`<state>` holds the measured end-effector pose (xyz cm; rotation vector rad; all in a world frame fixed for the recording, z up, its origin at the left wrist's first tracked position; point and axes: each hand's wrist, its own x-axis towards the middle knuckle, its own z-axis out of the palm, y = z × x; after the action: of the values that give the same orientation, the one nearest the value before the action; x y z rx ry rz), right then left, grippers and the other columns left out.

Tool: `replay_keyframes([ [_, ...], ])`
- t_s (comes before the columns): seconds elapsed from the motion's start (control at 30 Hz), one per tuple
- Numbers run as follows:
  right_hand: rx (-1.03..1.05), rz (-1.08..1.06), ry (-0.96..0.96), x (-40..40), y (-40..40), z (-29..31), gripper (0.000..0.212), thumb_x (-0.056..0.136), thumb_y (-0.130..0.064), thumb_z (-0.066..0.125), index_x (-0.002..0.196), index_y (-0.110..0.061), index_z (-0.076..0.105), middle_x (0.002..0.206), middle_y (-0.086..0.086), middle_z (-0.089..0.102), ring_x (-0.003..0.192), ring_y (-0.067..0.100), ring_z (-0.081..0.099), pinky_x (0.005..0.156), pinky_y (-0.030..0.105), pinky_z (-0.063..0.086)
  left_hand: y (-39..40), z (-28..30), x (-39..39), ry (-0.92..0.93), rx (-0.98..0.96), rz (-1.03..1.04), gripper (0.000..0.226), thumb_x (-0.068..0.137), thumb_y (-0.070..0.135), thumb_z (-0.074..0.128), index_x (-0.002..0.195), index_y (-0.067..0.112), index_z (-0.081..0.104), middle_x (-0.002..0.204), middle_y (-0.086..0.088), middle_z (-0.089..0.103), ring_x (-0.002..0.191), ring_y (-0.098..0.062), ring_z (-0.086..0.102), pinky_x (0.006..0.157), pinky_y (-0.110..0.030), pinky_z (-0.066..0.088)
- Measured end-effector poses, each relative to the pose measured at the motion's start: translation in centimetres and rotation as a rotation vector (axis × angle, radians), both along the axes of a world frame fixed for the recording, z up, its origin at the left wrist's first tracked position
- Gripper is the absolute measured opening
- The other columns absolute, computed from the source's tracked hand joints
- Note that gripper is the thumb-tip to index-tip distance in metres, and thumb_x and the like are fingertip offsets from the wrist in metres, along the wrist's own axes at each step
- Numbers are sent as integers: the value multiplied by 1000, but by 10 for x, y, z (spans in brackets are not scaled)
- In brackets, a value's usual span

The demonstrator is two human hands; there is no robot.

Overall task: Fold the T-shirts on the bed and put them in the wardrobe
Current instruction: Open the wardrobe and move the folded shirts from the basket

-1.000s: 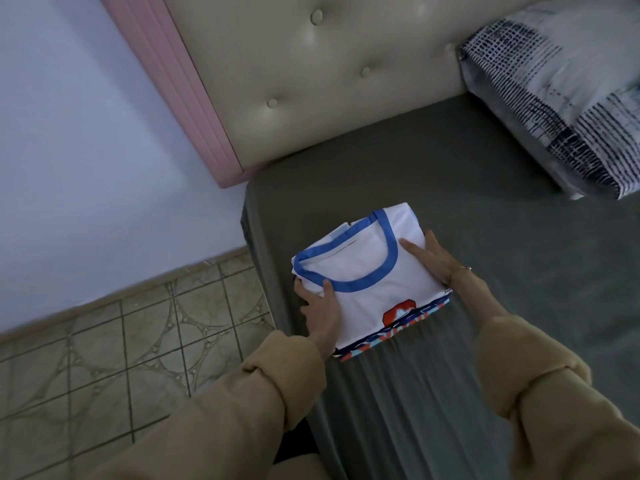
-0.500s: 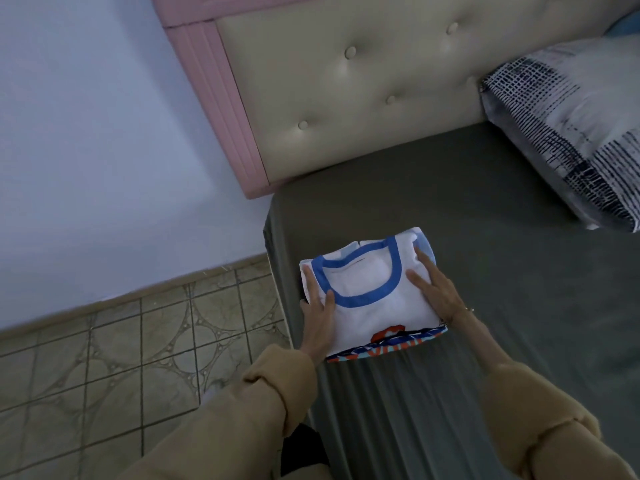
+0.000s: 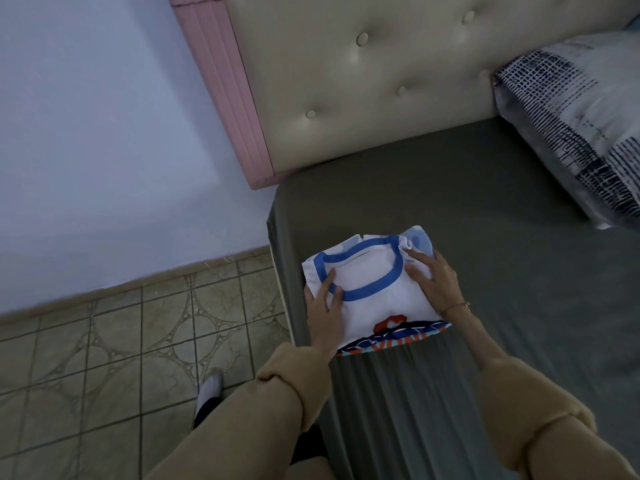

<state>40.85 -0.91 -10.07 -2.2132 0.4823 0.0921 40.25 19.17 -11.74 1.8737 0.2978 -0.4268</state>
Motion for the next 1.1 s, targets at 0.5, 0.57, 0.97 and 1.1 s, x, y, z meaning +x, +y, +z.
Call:
replay_keyframes([
  [0.5, 92, -61, -174, 31, 93, 77, 35, 92, -17, 57, 126, -7, 58, 129, 18, 51, 116, 29, 49, 87, 20, 33, 66, 62, 30, -277, -70, 140, 49, 96, 30, 47, 143, 27, 34, 145, -6, 37, 129, -21, 42, 104, -43, 44],
  [0.57, 112, -28, -201, 41, 118, 90, 35, 92, -17, 58, 125, -8, 58, 123, 18, 53, 110, 27, 52, 83, 18, 36, 96, 78, 39, -337, -56, 153, 47, 97, 25, 47, 142, 25, 35, 144, -8, 39, 127, -19, 43, 104, -41, 44],
  [0.97, 177, 311, -332, 139, 365, 160, 34, 91, -18, 60, 124, -12, 59, 118, 14, 57, 103, 20, 55, 80, 6, 40, 349, 146, 90, -481, 58, 470, 40, 97, 12, 50, 137, 12, 48, 131, -21, 39, 125, -31, 44, 105, -41, 41],
  [1.1, 160, 429, -320, 162, 475, 178, 33, 94, -21, 56, 126, -12, 58, 113, 17, 56, 97, 19, 51, 78, 19, 37, 451, 166, 92, -517, 62, 584, 40, 97, 14, 50, 137, 11, 48, 138, -22, 34, 131, -31, 38, 109, -42, 36],
])
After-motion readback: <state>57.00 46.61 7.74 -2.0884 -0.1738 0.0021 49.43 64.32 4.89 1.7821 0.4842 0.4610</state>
